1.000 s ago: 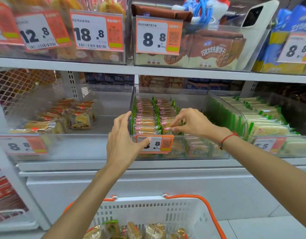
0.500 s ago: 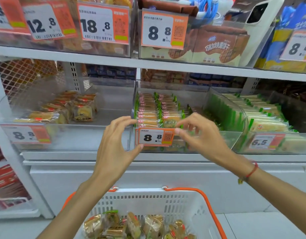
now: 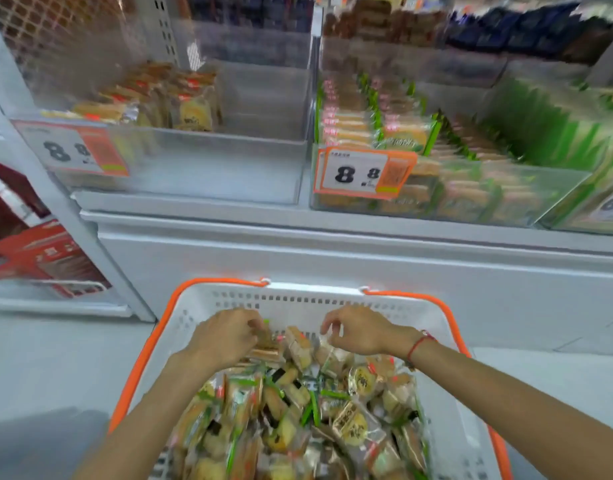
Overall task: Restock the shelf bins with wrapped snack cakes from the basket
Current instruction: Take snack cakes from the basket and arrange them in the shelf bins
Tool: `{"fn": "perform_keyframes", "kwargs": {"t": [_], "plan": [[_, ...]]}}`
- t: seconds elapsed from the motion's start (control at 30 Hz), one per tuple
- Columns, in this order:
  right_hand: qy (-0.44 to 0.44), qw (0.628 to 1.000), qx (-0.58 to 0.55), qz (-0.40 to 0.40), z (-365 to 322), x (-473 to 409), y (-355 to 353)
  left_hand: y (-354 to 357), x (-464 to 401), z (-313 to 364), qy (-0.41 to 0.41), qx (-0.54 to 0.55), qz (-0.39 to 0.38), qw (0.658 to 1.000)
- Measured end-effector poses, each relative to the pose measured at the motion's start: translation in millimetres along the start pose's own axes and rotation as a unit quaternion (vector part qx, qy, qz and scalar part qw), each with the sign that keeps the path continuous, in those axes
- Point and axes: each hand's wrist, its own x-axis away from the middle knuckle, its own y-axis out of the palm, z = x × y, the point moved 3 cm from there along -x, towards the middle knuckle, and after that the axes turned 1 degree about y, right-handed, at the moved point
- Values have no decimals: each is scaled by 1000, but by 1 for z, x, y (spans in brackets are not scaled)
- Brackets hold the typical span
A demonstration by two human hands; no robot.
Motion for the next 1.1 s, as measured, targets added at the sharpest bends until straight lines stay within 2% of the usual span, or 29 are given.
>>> {"fn": "perform_keyframes", "kwargs": {"t": [0.1, 0.17, 0.3, 0.43, 0.63, 0.7, 0.8, 0.9, 1.0, 1.1], "plan": [[6, 997, 2, -71, -12, -14, 46, 45, 7, -30, -8, -60, -78, 995], [-10, 994, -38, -101, -24, -18, 71, 71, 20, -41, -14, -75, -123, 989], [3, 980, -120, -159, -47, -24, 112, 90, 27, -54, -35, -69, -79, 994], [53, 979, -129, -146, -56, -33, 138, 90, 17, -54, -55, -25, -107, 992], [82, 960, -215, -160, -41, -23, 107, 90, 12, -54, -81, 43, -99, 991], [82, 949, -252, -172, -30, -11, 79, 84, 7, -39, -65, 85, -69, 992], [88, 938, -299, -154, -14, 10, 24, 59, 0, -1, -10, 152, 26, 988], [104, 925, -357, -82, -3, 35, -32, 19, 0, 48, 123, 161, 118, 972], [122, 872, -474, -24, -2, 60, -76, -14, 5, 87, 240, 136, 169, 946], [77, 825, -559, -10, -9, 84, -113, -44, 7, 114, 254, 164, 264, 916]]}}
